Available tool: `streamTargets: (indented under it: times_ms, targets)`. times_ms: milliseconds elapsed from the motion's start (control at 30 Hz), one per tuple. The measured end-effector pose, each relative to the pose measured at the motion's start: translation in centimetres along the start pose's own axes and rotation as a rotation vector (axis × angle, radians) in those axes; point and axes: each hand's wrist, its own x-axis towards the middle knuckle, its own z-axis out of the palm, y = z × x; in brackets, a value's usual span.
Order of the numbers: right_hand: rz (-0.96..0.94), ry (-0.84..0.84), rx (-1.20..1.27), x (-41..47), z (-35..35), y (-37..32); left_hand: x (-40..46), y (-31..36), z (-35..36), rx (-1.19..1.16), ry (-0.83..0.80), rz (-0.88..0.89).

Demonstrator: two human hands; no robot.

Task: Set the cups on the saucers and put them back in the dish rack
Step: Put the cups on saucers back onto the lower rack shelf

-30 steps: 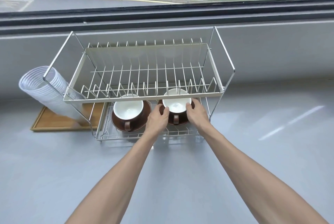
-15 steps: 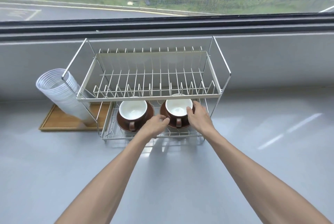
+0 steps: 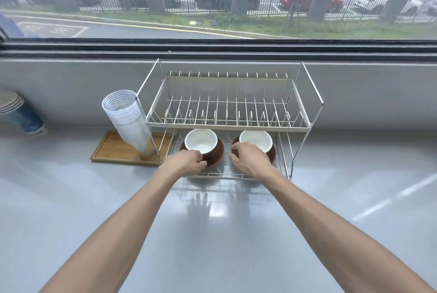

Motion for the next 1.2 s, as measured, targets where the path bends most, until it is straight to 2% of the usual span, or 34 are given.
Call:
streamTargets:
  times_ms: [167, 233, 333, 433, 700, 1200]
  targets:
    - [0.001, -0.01, 0.042, 1.8, 1.0, -2.5, 0.4, -2.4, -0.3, 0.071, 0.032, -0.068]
    - [0.01, 0.008, 0.084, 2.7, 1.6, -3.1, 1.0, -3.2, -0.2, 0.05, 0.094, -0.114]
    - [0.032, 0.044, 0.209, 4.1, 2.6, -3.7, 2.2, -4.0, 0.0, -0.154, 0.188, -0.177]
    - [0.078, 0.062, 0.379, 5.5, 3.6, -3.9, 3.5, -4.3, 0.5, -0.383, 0.214, -0.217]
    - [0.149, 0.032, 0.547, 7.9, 5.6, -3.7, 5.1, -4.5, 2.7, -0.655, 0.238, -0.279]
    - [0.13, -0.003, 0.604, 7.8, 6.2, -2.9, 4.4, -4.0, 3.6, -0.829, 0.238, -0.282]
